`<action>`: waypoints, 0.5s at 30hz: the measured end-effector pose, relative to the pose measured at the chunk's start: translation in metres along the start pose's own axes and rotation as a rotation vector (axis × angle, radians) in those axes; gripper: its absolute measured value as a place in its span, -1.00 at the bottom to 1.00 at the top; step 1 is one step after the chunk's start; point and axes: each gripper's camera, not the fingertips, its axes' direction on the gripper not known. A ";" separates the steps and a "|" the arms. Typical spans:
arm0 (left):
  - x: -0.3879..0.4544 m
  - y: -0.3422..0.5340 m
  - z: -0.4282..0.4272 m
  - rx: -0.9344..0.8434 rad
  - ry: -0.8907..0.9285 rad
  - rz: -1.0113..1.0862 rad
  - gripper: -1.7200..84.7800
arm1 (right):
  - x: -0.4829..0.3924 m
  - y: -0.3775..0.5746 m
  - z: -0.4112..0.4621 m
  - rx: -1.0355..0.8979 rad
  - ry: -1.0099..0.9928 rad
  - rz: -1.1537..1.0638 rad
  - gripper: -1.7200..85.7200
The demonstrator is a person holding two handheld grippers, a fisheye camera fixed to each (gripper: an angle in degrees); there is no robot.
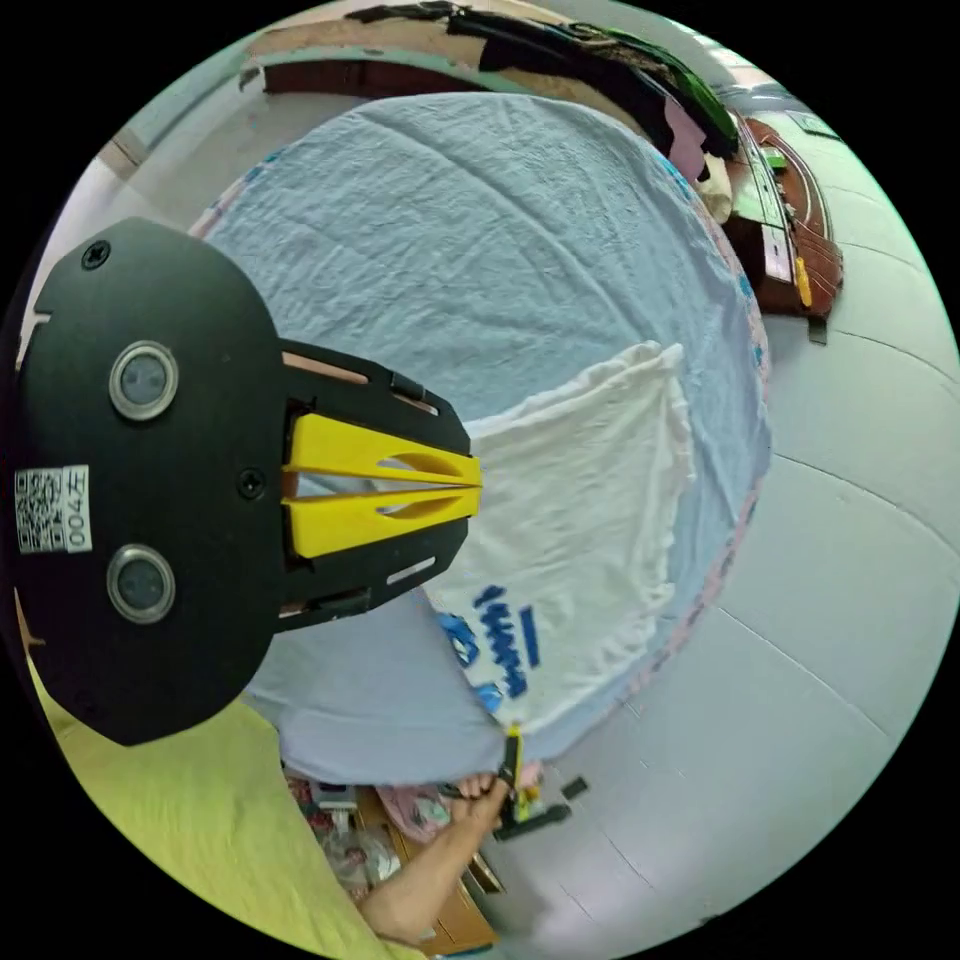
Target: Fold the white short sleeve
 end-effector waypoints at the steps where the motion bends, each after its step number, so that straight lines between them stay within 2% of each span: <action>1: 0.002 0.010 0.008 -0.024 -0.055 -0.041 -0.95 | 0.001 0.005 -0.002 0.013 -0.012 0.006 -0.88; 6: 0.015 0.028 -0.009 0.006 -0.122 -0.132 -0.95 | 0.003 0.029 -0.024 0.054 -0.032 -0.098 -0.83; 12: 0.083 0.076 -0.050 -0.021 -0.166 -0.213 -0.95 | 0.035 0.094 -0.064 0.197 -0.056 -0.194 -0.78; 15: 0.123 0.114 -0.062 0.010 -0.120 -0.336 -0.95 | 0.043 0.105 -0.068 0.243 -0.113 -0.228 -0.79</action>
